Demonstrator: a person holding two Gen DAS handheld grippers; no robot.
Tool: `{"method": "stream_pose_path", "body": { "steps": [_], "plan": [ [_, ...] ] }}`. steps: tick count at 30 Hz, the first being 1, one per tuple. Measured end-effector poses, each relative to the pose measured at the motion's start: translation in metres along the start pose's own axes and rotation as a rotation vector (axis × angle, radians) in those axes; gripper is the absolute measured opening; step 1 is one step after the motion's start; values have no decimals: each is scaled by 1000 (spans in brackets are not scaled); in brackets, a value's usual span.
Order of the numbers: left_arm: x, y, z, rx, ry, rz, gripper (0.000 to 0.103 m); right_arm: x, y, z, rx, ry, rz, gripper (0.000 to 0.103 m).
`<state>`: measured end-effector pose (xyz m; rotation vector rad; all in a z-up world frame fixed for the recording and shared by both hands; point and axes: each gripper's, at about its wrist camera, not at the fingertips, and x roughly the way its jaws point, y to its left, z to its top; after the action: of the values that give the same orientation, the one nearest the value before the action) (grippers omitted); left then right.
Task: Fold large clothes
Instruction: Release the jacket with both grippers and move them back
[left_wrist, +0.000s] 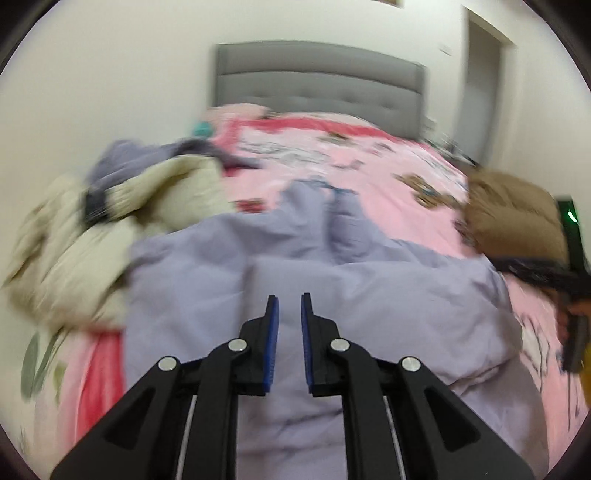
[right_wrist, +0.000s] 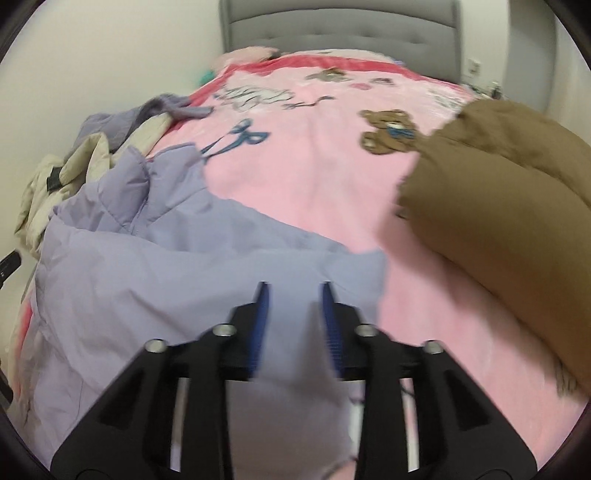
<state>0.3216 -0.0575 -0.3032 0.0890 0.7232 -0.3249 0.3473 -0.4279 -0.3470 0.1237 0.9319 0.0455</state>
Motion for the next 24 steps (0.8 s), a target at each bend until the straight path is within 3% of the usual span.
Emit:
{"method": "stream_pose_path", "body": {
  "steps": [5,10,14,16,17,19,21,24],
  "plan": [
    [56,-21,8,179,120,41,12,30,14,-1,-3,39,0,32],
    [79,-7,-17,111,260,-2,12,59,21,-12,-41,103,-45,32],
    [79,-14,-27,186,247,35,12,74,29,-14,-87,147,-106,33],
    [71,-11,-19,197,229,12,13,64,31,-3,-79,148,-106,36],
    [62,-4,-8,193,194,-29,15,53,31,4,-66,116,-73,40],
    [46,12,14,221,105,-102,39,31,35,20,-63,27,46,65],
    [48,26,35,260,84,-168,48,19,45,39,-102,-42,148,68],
    [72,49,67,329,97,-220,48,38,70,75,-223,-33,244,67]
  ]
}}
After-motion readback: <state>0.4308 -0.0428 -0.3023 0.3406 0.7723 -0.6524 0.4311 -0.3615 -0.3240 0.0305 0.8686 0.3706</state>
